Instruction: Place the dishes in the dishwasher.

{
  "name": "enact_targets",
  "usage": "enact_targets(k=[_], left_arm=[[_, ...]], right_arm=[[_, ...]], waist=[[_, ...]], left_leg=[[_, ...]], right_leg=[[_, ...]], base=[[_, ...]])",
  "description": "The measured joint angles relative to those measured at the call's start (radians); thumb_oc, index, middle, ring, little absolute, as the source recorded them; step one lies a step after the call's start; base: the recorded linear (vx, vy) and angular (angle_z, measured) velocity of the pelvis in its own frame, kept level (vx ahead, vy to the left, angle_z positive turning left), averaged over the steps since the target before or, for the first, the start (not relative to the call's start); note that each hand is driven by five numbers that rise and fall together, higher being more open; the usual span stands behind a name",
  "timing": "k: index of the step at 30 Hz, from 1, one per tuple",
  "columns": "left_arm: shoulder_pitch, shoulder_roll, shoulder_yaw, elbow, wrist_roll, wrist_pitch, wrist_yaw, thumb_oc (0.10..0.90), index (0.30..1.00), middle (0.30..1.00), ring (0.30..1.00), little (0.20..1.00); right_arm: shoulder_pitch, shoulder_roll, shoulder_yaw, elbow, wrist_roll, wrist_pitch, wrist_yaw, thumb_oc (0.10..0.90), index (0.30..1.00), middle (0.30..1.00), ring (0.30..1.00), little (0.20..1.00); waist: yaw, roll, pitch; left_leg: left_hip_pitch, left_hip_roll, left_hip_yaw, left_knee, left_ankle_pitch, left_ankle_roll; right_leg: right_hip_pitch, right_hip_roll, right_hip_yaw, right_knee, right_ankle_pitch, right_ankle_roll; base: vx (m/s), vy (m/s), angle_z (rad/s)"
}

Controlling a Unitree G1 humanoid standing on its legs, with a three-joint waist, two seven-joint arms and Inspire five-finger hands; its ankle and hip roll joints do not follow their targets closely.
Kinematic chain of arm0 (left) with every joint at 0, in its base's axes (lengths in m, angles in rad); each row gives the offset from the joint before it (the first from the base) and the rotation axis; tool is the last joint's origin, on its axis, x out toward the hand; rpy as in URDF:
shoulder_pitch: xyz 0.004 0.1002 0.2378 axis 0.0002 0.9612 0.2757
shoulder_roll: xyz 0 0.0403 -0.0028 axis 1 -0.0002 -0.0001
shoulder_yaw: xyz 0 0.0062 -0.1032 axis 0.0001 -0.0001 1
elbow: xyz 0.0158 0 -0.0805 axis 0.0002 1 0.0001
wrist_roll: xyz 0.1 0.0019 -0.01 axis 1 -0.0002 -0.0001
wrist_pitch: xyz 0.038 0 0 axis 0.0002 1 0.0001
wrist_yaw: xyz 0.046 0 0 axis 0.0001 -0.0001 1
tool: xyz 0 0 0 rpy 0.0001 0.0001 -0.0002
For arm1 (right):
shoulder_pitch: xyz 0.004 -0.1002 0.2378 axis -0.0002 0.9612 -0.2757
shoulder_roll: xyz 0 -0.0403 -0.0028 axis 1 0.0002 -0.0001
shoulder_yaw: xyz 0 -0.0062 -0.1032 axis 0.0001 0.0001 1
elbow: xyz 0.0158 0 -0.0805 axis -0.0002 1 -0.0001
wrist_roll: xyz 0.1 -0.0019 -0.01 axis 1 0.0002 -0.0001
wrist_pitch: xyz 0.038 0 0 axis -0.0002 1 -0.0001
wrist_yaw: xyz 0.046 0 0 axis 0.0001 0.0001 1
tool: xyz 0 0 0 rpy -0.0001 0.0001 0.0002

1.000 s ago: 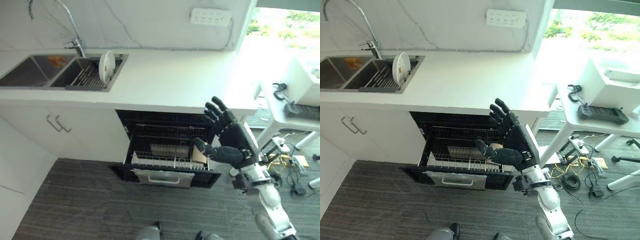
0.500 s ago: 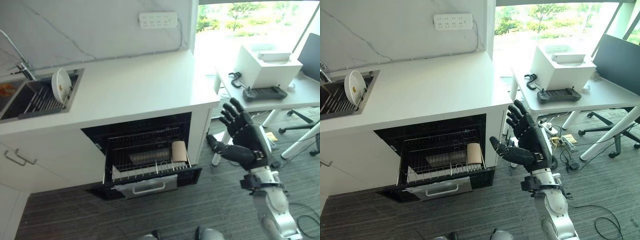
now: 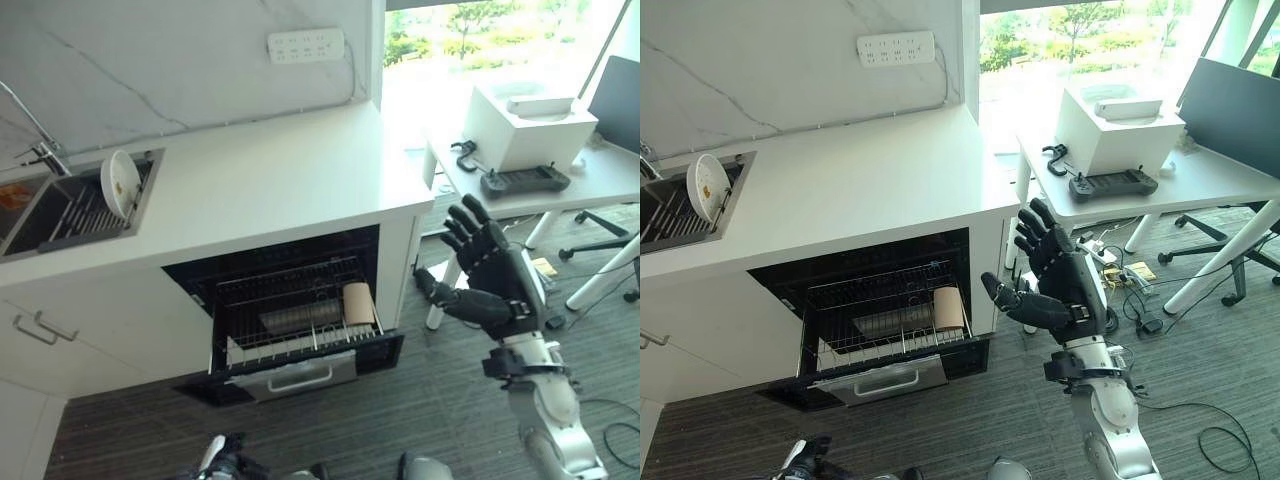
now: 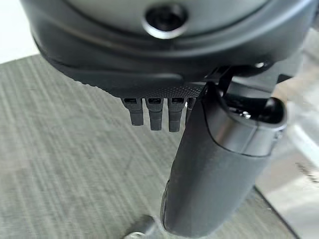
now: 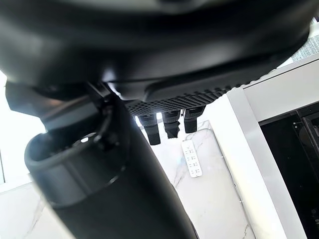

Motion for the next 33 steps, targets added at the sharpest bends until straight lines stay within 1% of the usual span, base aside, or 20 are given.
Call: enact_targets(k=[2, 3, 5, 8, 10, 11, 13, 15, 17, 19, 21, 23, 24, 26, 27, 29, 30, 31, 32, 33], left_arm=[[0.035, 0.001, -0.018, -0.111, -0.035, -0.126, -0.012, 0.800, 0.900, 0.900, 0.900, 0.900], [0.038, 0.003, -0.037, -0.146, -0.040, -0.149, -0.012, 0.800, 0.900, 0.900, 0.900, 0.900], [0.046, 0.007, -0.042, -0.182, -0.068, -0.154, -0.014, 0.800, 0.900, 0.900, 0.900, 0.900], [0.042, 0.009, -0.038, -0.132, -0.069, -0.158, -0.028, 0.800, 0.900, 0.900, 0.900, 0.900], [0.048, 0.007, -0.041, -0.092, -0.071, -0.160, -0.041, 0.800, 0.900, 0.900, 0.900, 0.900], [-0.012, 0.000, -0.051, 0.043, -0.125, -0.186, -0.118, 0.800, 0.900, 0.900, 0.900, 0.900], [-0.039, -0.004, -0.051, 0.121, -0.191, -0.172, -0.156, 0.800, 0.900, 0.900, 0.900, 0.900], [-0.047, -0.025, -0.003, 0.155, -0.238, -0.169, -0.158, 0.800, 0.900, 0.900, 0.900, 0.900], [-0.043, -0.037, 0.011, 0.158, -0.259, -0.171, -0.156, 0.800, 0.900, 0.900, 0.900, 0.900], [-0.042, -0.039, 0.012, 0.161, -0.261, -0.178, -0.152, 0.800, 0.900, 0.900, 0.900, 0.900], [-0.048, -0.039, 0.015, 0.150, -0.262, -0.190, -0.151, 0.800, 0.900, 0.900, 0.900, 0.900], [-0.064, -0.039, 0.039, 0.141, -0.274, -0.193, -0.148, 0.800, 0.900, 0.900, 0.900, 0.900], [-0.082, -0.038, 0.052, 0.151, -0.283, -0.191, -0.142, 0.800, 0.900, 0.900, 0.900, 0.900], [-0.108, -0.040, 0.065, 0.194, -0.301, -0.187, -0.150, 0.800, 0.900, 0.900, 0.900, 0.900], [-0.118, -0.040, 0.076, 0.220, -0.300, -0.188, -0.159, 0.800, 0.900, 0.900, 0.900, 0.900], [-0.134, -0.040, 0.075, 0.230, -0.294, -0.188, -0.160, 0.800, 0.900, 0.900, 0.900, 0.900], [-0.132, -0.045, 0.073, 0.230, -0.291, -0.188, -0.160, 0.800, 0.900, 0.900, 0.900, 0.900], [-0.127, -0.040, 0.073, 0.231, -0.291, -0.185, -0.156, 0.800, 0.900, 0.900, 0.900, 0.900], [-0.126, -0.030, 0.074, 0.235, -0.287, -0.176, -0.150, 0.800, 0.900, 0.900, 0.900, 0.900], [-0.122, -0.030, 0.077, 0.238, -0.279, -0.174, -0.143, 0.800, 0.900, 0.900, 0.900, 0.900]], right_arm=[[0.012, 0.004, 0.001, 0.000, 0.000, -0.002, -0.003, 0.800, 0.900, 0.900, 0.900, 0.900], [0.018, 0.005, 0.002, 0.000, -0.001, -0.003, 0.000, 0.800, 0.900, 0.900, 0.900, 0.900], [0.039, 0.005, 0.004, 0.000, 0.000, -0.012, 0.001, 0.800, 0.900, 0.900, 0.900, 0.900], [0.041, 0.005, 0.004, 0.010, 0.000, -0.021, 0.000, 0.800, 0.900, 0.900, 0.900, 0.900], [0.038, 0.007, 0.005, 0.013, -0.004, -0.039, 0.008, 0.800, 0.900, 0.900, 0.900, 0.900], [-0.020, 0.019, 0.022, 0.072, -0.070, -0.054, -0.070, 0.800, 0.900, 0.900, 0.900, 0.900], [-0.050, 0.031, 0.033, 0.086, -0.100, -0.056, -0.139, 0.800, 0.900, 0.900, 0.900, 0.900], [-0.031, 0.031, 0.007, 0.082, -0.171, -0.045, -0.216, 0.800, 0.900, 0.900, 0.900, 0.900], [-0.005, 0.030, -0.021, 0.082, -0.214, -0.009, -0.262, 0.800, 0.900, 0.900, 0.900, 0.900], [0.004, 0.021, -0.040, 0.090, -0.227, 0.002, -0.285, 0.800, 0.900, 0.900, 0.900, 0.900], [0.001, 0.016, -0.071, 0.090, -0.258, 0.005, -0.329, 0.800, 0.900, 0.900, 0.900, 0.900], [-0.005, 0.016, -0.098, 0.091, -0.298, 0.006, -0.367, 0.800, 0.900, 0.900, 0.900, 0.900], [-0.006, 0.013, -0.107, 0.089, -0.314, 0.013, -0.391, 0.800, 0.900, 0.900, 0.900, 0.900], [0.000, 0.003, -0.116, 0.087, -0.324, 0.025, -0.427, 0.800, 0.900, 0.900, 0.900, 0.900], [0.000, 0.001, -0.123, 0.087, -0.324, 0.030, -0.444, 0.800, 0.900, 0.900, 0.900, 0.900], [-0.003, 0.009, -0.125, 0.082, -0.323, 0.030, -0.457, 0.800, 0.900, 0.900, 0.900, 0.900], [0.002, 0.011, -0.122, 0.083, -0.322, 0.032, -0.457, 0.800, 0.900, 0.900, 0.900, 0.900], [0.005, 0.028, -0.116, 0.083, -0.321, 0.032, -0.460, 0.800, 0.900, 0.900, 0.900, 0.900], [0.011, 0.056, -0.111, 0.082, -0.321, 0.029, -0.463, 0.800, 0.900, 0.900, 0.900, 0.900], [0.009, 0.071, -0.112, 0.081, -0.321, 0.024, -0.464, 0.800, 0.900, 0.900, 0.900, 0.900]], waist=[[0.005, -0.007, 0.003], [0.005, -0.009, 0.004], [0.004, -0.013, 0.004], [0.002, -0.018, 0.006], [0.003, -0.032, 0.014], [0.003, -0.042, 0.056], [-0.008, -0.034, 0.076], [-0.040, -0.018, 0.116], [-0.038, -0.004, 0.123], [-0.043, -0.006, 0.135], [-0.048, 0.009, 0.137], [-0.023, 0.006, 0.139], [-0.022, 0.001, 0.145], [-0.030, -0.002, 0.147], [-0.025, -0.005, 0.148], [-0.027, -0.016, 0.149], [-0.023, -0.024, 0.154], [-0.023, -0.037, 0.160], [-0.014, -0.043, 0.158], [-0.002, -0.033, 0.159]], left_leg=[[-0.001, 0.000, -0.001, 0.000, 0.000, 0.000], [-0.001, -0.001, -0.001, 0.000, 0.000, 0.000], [-0.001, -0.001, -0.001, 0.000, 0.000, 0.000], [-0.001, 0.000, 0.000, 0.000, 0.000, 0.000], [-0.002, -0.010, -0.002, 0.000, 0.000, 0.001], [0.049, -0.053, -0.049, -0.031, 0.002, 0.006], [0.050, -0.088, -0.064, -0.067, 0.006, 0.015], [0.039, -0.098, -0.079, -0.066, 0.011, 0.020], [0.035, -0.100, -0.085, -0.065, 0.017, 0.025], [0.016, -0.084, -0.103, -0.017, -0.004, 0.021], [-0.058, -0.031, -0.107, 0.111, -0.061, 0.008], [-0.155, 0.063, -0.158, 0.220, -0.083, -0.032], [-0.181, 0.106, -0.170, 0.224, -0.086, -0.038], [-0.183, 0.136, -0.149, 0.204, -0.081, -0.032], [-0.172, 0.102, -0.101, 0.239, -0.055, -0.041], [-0.168, 0.019, -0.090, 0.270, -0.101, 0.014], [-0.142, -0.033, -0.079, 0.259, -0.105, 0.057], [-0.106, -0.071, -0.075, 0.239, -0.113, 0.087], [-0.083, -0.100, -0.068, 0.229, -0.129, 0.123], [-0.070, -0.108, -0.054, 0.225, -0.141, 0.139]], right_leg=[[0.000, 0.001, -0.001, 0.000, 0.002, -0.003], [0.000, 0.001, -0.001, -0.001, 0.003, -0.003], [0.000, 0.001, -0.001, -0.002, 0.002, -0.001], [0.000, 0.001, -0.001, -0.002, 0.003, 0.000], [0.000, 0.004, 0.004, -0.005, 0.001, 0.001], [-0.006, 0.006, 0.084, 0.039, -0.025, -0.001], [-0.039, 0.009, 0.151, 0.069, -0.032, 0.008], [-0.036, 0.009, 0.167, 0.075, -0.040, 0.016], [-0.029, 0.005, 0.160, 0.067, -0.045, 0.014], [-0.001, -0.013, 0.131, 0.047, -0.043, 0.003], [0.034, -0.021, 0.061, 0.027, -0.043, -0.001], [0.047, -0.030, 0.030, 0.015, -0.048, 0.016], [0.075, -0.054, 0.002, 0.004, -0.044, 0.040], [0.140, -0.104, -0.032, -0.015, -0.049, 0.081], [0.190, -0.150, -0.027, -0.018, -0.049, 0.096], [0.175, -0.214, 0.033, 0.015, 0.032, 0.044], [0.157, -0.260, 0.100, 0.066, 0.113, 0.047], [0.132, -0.284, 0.140, 0.132, 0.133, 0.034], [0.099, -0.258, 0.158, 0.171, 0.142, 0.029], [0.075, -0.273, 0.173, 0.228, 0.200, 0.016]], base=[[-0.04, -0.008, 0.03], [0.00, 0.000, 0.00], [-0.01, -0.002, -0.02], [-0.01, -0.001, -0.01], [0.06, 0.066, -0.10], [0.13, 0.108, -0.45], [0.13, 0.079, -0.33], [0.14, 0.093, 0.22], [0.16, 0.255, 0.24], [0.12, 0.326, 0.48], [0.16, 0.443, 0.71], [0.21, 0.559, 0.58], [0.21, 0.619, 0.62], [0.19, 0.562, 0.73], [0.24, 0.640, 0.64], [0.23, 0.585, 0.44], [0.16, 0.489, 0.35], [0.14, 0.454, 0.25], [0.15, 0.437, 0.05], [0.12, 0.361, 0.03]])
